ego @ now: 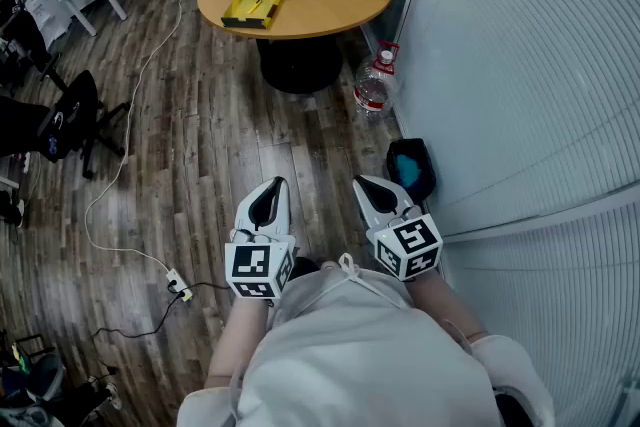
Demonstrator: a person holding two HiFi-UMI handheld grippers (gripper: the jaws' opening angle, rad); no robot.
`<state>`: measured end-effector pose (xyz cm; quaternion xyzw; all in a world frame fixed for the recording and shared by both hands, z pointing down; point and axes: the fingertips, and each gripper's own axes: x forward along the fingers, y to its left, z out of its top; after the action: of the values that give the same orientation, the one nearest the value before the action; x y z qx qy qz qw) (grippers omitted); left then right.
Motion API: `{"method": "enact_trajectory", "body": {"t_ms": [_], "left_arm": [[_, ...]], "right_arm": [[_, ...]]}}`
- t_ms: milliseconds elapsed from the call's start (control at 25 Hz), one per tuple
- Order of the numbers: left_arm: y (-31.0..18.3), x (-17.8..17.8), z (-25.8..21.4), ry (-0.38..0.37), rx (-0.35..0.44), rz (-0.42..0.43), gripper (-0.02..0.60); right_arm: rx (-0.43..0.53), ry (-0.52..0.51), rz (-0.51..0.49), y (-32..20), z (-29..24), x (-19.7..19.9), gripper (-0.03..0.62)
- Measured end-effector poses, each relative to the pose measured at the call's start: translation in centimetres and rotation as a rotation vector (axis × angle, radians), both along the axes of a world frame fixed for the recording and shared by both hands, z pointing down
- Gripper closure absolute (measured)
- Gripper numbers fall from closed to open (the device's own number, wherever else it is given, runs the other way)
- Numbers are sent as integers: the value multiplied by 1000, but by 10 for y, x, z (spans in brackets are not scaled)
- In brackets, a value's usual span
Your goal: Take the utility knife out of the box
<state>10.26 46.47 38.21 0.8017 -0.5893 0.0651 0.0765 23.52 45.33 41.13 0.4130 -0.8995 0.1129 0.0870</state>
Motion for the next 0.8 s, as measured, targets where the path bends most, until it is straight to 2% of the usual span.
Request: {"method": "enact_trajectory", "body": {"t_ms": [480, 600, 800], "left_arm": [[-25, 11, 2, -4, -22, 10, 575], [-29, 5, 7, -23, -43, 1, 575], [-46, -19, 16, -31, -71, -30, 575]], "right_arm": [[-49, 0, -13, -14, 6, 3, 594], [-110, -1, -3, -16, 17, 1, 594], [-160, -25, -9, -27, 30, -9, 594]]}}
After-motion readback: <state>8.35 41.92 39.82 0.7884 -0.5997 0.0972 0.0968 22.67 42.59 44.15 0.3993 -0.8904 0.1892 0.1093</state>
